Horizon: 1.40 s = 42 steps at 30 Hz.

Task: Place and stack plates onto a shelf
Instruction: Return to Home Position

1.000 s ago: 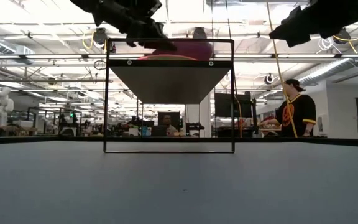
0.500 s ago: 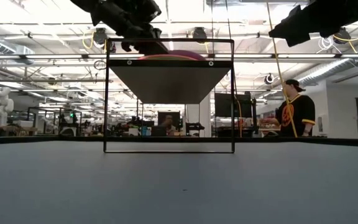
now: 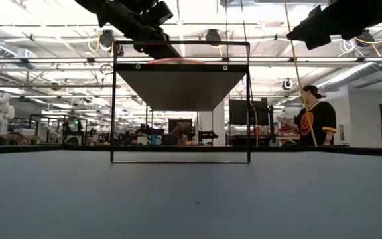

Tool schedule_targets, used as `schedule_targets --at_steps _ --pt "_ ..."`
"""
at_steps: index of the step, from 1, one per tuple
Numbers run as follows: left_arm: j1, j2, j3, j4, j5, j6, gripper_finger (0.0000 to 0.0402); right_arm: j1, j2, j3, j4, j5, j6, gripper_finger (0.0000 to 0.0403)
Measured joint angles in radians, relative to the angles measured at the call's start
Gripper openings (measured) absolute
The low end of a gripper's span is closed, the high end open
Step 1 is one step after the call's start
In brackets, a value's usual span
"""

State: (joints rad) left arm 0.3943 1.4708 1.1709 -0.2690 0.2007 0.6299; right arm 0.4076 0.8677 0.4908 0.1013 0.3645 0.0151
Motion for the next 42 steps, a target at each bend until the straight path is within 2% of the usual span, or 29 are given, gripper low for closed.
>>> schedule_targets --at_steps 3,6,9,12,16,24,31,42 --pt "-0.004 0.000 0.000 0.030 0.001 -0.049 0.0145 0.000 0.000 0.000 0.000 0.000 0.000 0.0105" --pt "-0.016 -0.016 0.000 0.026 0.014 -0.111 0.0153 0.000 0.000 0.000 0.000 0.000 -0.008 0.0104" --pt "-0.033 -0.041 -0.005 -0.003 0.109 -0.193 0.0149 -0.001 0.000 0.000 0.000 0.001 -0.029 0.0092" --pt "-0.071 -0.074 -0.048 -0.021 0.129 -0.262 0.0127 -0.011 0.000 0.000 0.001 0.002 -0.033 0.0060" --pt "-0.132 -0.167 -0.170 0.042 0.126 -0.302 0.0081 -0.021 0.000 0.000 0.001 0.001 -0.043 0.0009" --pt "-0.232 -0.490 -0.477 0.243 0.009 -0.461 0.0007 -0.029 -0.024 0.000 -0.015 0.001 -0.078 0.0001" --pt "-0.289 -0.695 -0.682 0.333 -0.068 -0.527 0.0005 -0.046 -0.119 -0.076 -0.001 -0.002 -0.118 0.0001" --pt "-0.294 -0.805 -0.870 0.430 -0.071 -0.535 0.0004 -0.075 -0.323 -0.235 0.001 -0.004 -0.158 0.0000"
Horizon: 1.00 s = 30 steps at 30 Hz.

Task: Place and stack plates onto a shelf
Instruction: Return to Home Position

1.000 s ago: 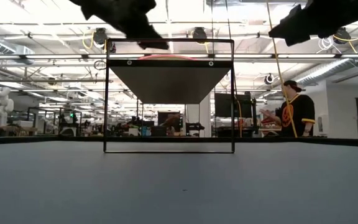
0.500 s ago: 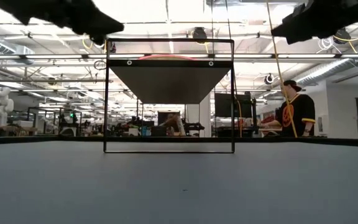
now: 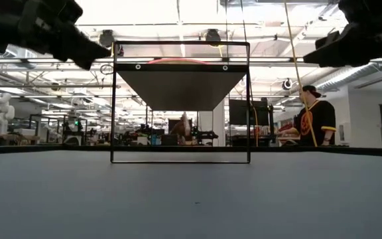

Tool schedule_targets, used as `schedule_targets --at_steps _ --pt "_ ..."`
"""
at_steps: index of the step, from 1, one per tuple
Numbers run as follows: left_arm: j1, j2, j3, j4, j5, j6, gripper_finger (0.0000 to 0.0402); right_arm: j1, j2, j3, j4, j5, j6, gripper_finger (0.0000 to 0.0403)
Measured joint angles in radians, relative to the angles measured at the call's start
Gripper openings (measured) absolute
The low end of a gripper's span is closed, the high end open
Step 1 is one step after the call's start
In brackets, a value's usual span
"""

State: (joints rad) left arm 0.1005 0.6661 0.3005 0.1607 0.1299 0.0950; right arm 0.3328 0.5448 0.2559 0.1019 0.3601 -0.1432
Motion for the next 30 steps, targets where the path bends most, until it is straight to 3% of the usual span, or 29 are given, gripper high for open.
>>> schedule_targets --at_steps 8,15,30 --pt "0.000 -0.041 -0.119 0.107 0.000 -0.003 0.0004 0.000 -0.116 -0.065 0.007 0.001 0.005 0.0000" --pt "-0.003 -0.080 -0.173 0.107 -0.003 -0.036 0.0003 0.000 -0.181 -0.093 -0.001 0.001 -0.027 0.0000" --pt "-0.081 -0.093 -0.291 0.273 -0.113 -0.079 0.0003 -0.002 -0.324 -0.181 0.026 -0.022 -0.052 0.0000"
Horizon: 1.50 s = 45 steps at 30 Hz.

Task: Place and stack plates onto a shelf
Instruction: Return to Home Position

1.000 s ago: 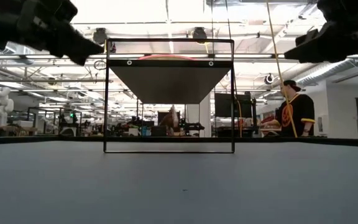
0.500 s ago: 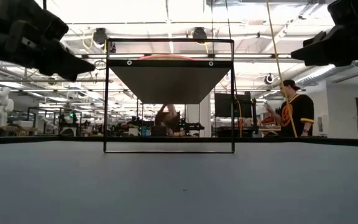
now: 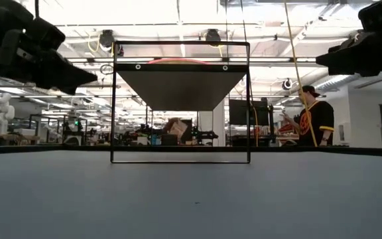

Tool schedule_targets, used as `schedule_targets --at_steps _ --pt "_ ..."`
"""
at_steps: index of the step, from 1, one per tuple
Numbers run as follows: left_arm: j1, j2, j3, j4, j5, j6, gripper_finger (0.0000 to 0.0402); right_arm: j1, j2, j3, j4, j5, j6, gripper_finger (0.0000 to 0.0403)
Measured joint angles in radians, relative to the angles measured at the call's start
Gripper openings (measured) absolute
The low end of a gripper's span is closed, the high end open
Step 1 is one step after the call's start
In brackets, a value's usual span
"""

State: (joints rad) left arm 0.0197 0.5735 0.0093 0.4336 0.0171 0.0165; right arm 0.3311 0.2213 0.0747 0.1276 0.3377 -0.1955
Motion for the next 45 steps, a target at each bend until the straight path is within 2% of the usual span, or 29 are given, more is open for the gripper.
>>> schedule_targets --at_steps 4,14,19,27,32,38,45 --pt "-0.033 0.000 0.000 0.023 -0.025 0.003 0.0003 -0.020 -0.013 -0.034 0.060 -0.032 0.001 0.0000" --pt "-0.061 0.000 0.000 0.025 -0.050 0.024 0.0003 -0.133 -0.038 -0.043 0.047 -0.128 0.000 0.0000" --pt "-0.061 0.000 0.000 0.028 -0.051 0.027 0.0003 -0.215 -0.077 -0.044 0.031 -0.251 -0.001 0.0000" --pt "-0.061 -0.001 0.001 0.039 -0.051 0.038 0.0003 -0.352 -0.107 -0.045 -0.036 -0.390 0.052 0.0000" --pt "-0.060 -0.037 0.001 0.037 -0.050 0.050 0.0003 -0.388 -0.107 -0.046 -0.073 -0.385 0.057 0.0000" --pt "-0.060 -0.112 0.002 -0.040 -0.051 0.056 0.0003 -0.396 -0.107 -0.046 -0.082 -0.272 0.066 0.0000" --pt "-0.060 -0.201 0.002 -0.087 -0.051 0.075 0.0003 -0.396 -0.103 -0.060 -0.098 -0.311 0.061 0.0000"
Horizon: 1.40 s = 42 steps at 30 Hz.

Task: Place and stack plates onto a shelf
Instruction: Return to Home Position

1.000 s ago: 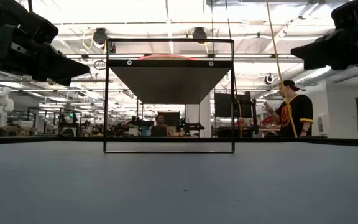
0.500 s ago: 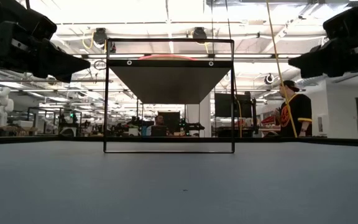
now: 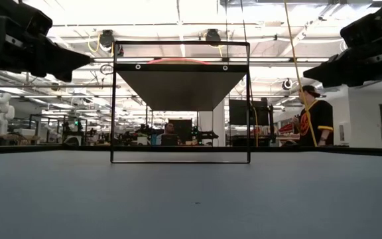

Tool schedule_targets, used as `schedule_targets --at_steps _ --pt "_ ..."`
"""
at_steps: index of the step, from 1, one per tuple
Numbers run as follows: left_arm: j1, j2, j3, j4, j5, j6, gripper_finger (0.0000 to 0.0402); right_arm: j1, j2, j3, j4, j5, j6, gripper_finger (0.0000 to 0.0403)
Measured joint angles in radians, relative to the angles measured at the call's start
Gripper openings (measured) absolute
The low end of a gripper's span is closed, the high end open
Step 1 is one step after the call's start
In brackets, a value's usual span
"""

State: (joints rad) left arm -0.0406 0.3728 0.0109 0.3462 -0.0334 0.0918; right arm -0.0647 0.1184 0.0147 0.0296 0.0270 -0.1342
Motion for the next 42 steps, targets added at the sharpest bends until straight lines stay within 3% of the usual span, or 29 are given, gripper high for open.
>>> schedule_targets --at_steps 25,42 --pt "0.000 -0.318 0.000 -0.329 0.015 -0.015 0.0003 0.000 0.000 0.000 0.003 -0.003 -0.009 0.0000" --pt "0.000 -0.334 0.002 -0.339 0.018 0.001 0.0003 0.000 0.000 0.000 0.003 -0.003 -0.009 0.0000"
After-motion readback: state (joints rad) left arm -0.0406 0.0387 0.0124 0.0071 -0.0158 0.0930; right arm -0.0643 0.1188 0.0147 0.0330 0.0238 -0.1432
